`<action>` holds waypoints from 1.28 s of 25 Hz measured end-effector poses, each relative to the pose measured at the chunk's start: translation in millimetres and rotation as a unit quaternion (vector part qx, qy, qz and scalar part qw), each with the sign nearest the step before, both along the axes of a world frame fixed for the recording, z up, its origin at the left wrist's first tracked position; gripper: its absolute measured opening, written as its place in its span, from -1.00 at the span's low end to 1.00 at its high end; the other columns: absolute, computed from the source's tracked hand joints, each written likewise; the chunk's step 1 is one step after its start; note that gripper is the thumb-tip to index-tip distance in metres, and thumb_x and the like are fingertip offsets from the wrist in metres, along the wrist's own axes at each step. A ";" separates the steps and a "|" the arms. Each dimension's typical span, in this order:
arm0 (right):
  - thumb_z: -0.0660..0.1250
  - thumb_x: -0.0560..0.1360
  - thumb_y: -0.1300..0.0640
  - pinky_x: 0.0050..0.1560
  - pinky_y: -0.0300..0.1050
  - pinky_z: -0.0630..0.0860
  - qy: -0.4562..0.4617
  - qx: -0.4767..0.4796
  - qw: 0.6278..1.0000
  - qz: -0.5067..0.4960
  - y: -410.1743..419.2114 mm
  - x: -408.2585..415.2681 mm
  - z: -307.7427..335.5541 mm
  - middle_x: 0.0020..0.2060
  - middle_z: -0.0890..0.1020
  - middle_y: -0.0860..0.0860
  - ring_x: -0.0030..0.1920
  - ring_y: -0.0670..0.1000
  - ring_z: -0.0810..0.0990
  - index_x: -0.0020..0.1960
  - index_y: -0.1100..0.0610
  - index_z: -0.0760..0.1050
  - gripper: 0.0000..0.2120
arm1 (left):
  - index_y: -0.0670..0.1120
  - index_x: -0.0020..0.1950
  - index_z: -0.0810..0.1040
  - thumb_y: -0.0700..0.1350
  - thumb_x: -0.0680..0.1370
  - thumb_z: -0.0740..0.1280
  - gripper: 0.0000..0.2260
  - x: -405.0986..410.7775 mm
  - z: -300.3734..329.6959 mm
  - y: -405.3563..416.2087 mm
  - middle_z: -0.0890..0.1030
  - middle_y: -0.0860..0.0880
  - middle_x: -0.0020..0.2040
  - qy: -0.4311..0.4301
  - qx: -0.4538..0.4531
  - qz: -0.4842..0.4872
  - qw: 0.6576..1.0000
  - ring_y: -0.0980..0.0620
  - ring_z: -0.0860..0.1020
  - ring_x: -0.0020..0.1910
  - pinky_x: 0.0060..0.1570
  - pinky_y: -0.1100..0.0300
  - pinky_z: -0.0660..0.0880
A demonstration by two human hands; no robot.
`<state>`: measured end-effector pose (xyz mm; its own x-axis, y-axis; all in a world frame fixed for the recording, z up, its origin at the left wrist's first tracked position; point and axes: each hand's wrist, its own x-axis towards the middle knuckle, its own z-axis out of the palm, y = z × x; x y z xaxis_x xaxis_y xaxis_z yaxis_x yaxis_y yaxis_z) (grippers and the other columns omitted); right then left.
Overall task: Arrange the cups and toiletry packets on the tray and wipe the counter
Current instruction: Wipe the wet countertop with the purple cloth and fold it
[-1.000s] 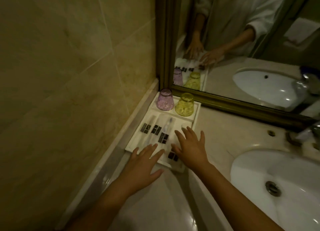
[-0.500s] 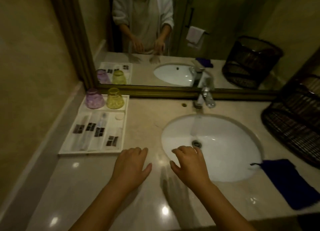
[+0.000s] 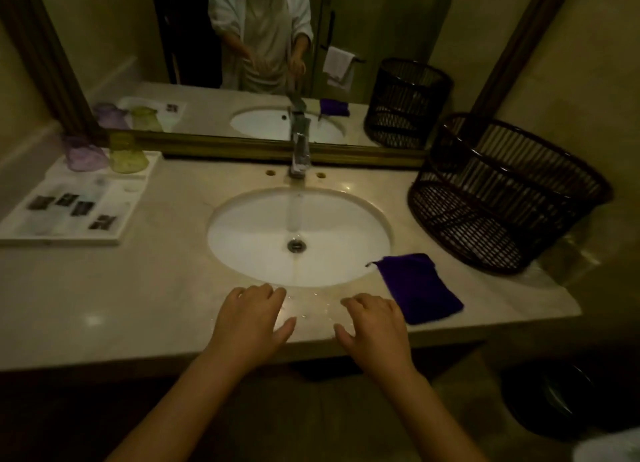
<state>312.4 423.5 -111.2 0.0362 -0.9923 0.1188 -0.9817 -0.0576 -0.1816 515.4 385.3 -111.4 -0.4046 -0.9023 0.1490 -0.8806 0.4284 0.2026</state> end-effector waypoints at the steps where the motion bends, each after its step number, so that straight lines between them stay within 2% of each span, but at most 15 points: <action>1: 0.23 0.47 -0.11 0.29 -0.02 0.26 0.000 0.000 1.000 -0.002 10.5 -19.5 0.8 0.19 0.55 -0.03 0.18 -0.01 0.48 0.27 -0.01 0.41 -0.60 | -0.02 0.27 0.42 0.18 0.50 0.13 -0.57 -18.7 0.0 9.8 0.58 -0.02 0.12 -0.006 0.001 0.001 1.000 -0.03 0.52 0.09 0.18 0.06 0.33; 4: 0.26 0.46 -0.09 0.26 -0.03 0.30 0.005 -0.006 1.000 -0.013 23.9 -61.9 5.8 0.18 0.54 -0.02 0.16 0.00 0.48 0.27 0.00 0.41 -0.60 | -0.01 0.28 0.39 0.19 0.51 0.11 -0.57 -57.8 6.7 22.1 0.56 -0.01 0.14 -0.024 0.003 -0.008 1.000 -0.03 0.51 0.10 0.18 0.07 0.34; 9: 0.27 0.46 -0.05 0.13 -0.06 0.38 0.011 0.004 1.000 -0.027 13.7 -128.6 8.9 0.15 0.53 0.00 0.11 0.02 0.48 0.27 0.03 0.39 -0.59 | -0.02 0.25 0.41 0.16 0.52 0.12 -0.60 -127.0 11.0 17.1 0.56 -0.03 0.12 -0.018 0.011 -0.035 0.999 -0.03 0.51 0.07 0.00 0.10 0.40; 15: 0.30 0.46 0.09 0.14 -0.08 0.45 0.000 0.031 0.999 -0.035 -29.1 -188.6 -5.6 0.28 0.46 0.04 0.19 0.03 0.46 0.35 0.05 0.30 -0.53 | -0.01 0.26 0.39 0.16 0.53 0.14 -0.61 -196.1 -7.1 -29.4 0.55 -0.02 0.12 -0.002 0.039 -0.066 0.997 0.00 0.50 0.03 -0.07 0.13 0.44; 20: 0.23 0.46 0.19 0.16 -0.03 0.43 0.016 0.073 0.997 0.025 -74.2 -233.5 -17.3 0.37 0.36 0.07 0.29 0.09 0.36 0.38 0.06 0.27 -0.51 | -0.03 0.34 0.32 0.12 0.50 0.19 -0.55 -256.5 -28.9 -67.0 0.47 -0.07 0.22 -0.008 0.095 -0.080 0.992 -0.04 0.46 0.12 0.00 0.10 0.48; 26: 0.21 0.49 0.21 0.36 -0.02 0.30 0.019 0.165 0.973 0.160 -116.3 -252.6 -46.3 0.50 0.13 0.08 0.46 0.07 0.10 0.47 0.10 0.13 -0.42 | -0.07 0.48 0.07 0.02 0.51 0.25 -0.39 -300.1 -63.6 -78.9 0.18 -0.15 0.47 -0.071 0.174 -0.021 0.982 -0.13 0.19 0.41 0.22 -0.01 0.42; 29: 0.22 0.50 0.15 0.35 -0.06 0.31 0.004 0.169 0.968 0.186 -122.0 -262.6 -57.8 0.48 0.17 0.05 0.45 0.05 0.10 0.46 0.09 0.15 -0.45 | -0.08 0.46 0.16 -0.06 0.50 0.28 -0.43 -307.1 -70.1 -78.3 0.24 -0.12 0.44 -0.032 0.176 0.012 0.984 -0.10 0.21 0.40 0.26 0.05 0.38; 32: 0.21 0.51 0.14 0.23 -0.11 0.41 -0.042 0.127 0.971 0.196 -117.4 -267.4 -65.7 0.35 0.39 0.05 0.37 0.04 0.24 0.36 0.11 0.33 -0.58 | -0.07 0.34 0.39 -0.13 0.47 0.32 -0.57 -309.5 -71.3 -76.0 0.40 -0.07 0.33 0.040 0.161 0.035 0.986 -0.04 0.32 0.30 0.25 0.15 0.36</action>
<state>45.0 306.0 -176.9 0.4176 -0.9020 -0.1097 -0.8748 -0.3665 -0.3168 205.9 309.3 -182.7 -0.3390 -0.9331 -0.1202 -0.8815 0.2703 0.3873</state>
